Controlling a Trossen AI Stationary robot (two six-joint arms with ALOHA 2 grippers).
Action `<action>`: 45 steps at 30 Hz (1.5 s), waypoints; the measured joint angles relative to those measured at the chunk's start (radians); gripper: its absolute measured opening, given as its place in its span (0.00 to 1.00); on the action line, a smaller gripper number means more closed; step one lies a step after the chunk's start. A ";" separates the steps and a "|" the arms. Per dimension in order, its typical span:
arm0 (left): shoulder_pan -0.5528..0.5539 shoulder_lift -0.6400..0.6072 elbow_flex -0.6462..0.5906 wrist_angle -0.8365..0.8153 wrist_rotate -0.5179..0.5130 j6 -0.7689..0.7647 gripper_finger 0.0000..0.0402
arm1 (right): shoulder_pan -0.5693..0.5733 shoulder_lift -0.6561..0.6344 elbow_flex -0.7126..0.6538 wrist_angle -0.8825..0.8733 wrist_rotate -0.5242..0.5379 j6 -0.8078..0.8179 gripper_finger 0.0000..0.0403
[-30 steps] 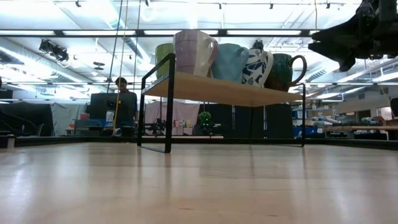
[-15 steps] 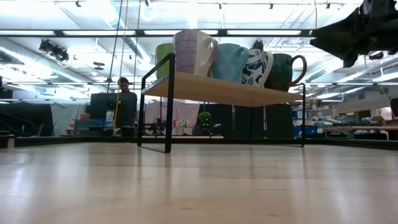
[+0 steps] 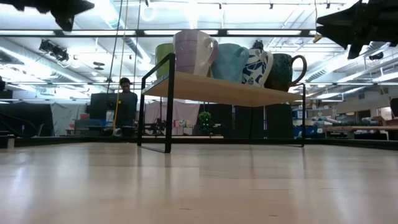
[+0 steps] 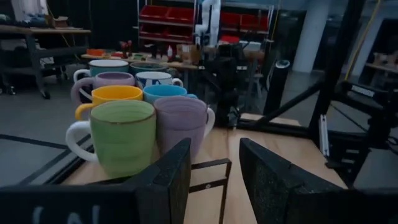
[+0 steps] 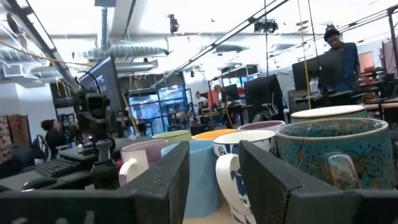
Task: Place coffee mugs
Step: Return to Home Position
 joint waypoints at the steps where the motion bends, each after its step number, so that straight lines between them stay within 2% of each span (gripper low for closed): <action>1: 0.000 -0.015 -0.026 0.019 -0.007 -0.002 0.35 | 0.000 0.000 0.000 0.000 0.000 0.000 0.36; 5: 0.000 -0.063 -0.128 0.066 -0.061 -0.027 0.35 | 0.000 0.000 0.000 0.000 -0.001 -0.001 0.36; 12: -0.016 -0.111 -0.313 0.258 -0.067 -0.063 0.35 | 0.000 0.000 0.000 -0.001 -0.001 -0.002 0.36; 28: -0.132 -0.116 -0.527 0.571 -0.116 -0.027 0.35 | 0.000 0.001 0.000 -0.001 -0.002 -0.002 0.36; 45: -0.153 -0.113 -0.526 0.556 -0.116 -0.040 0.35 | 0.000 0.001 0.000 -0.001 -0.003 -0.002 0.36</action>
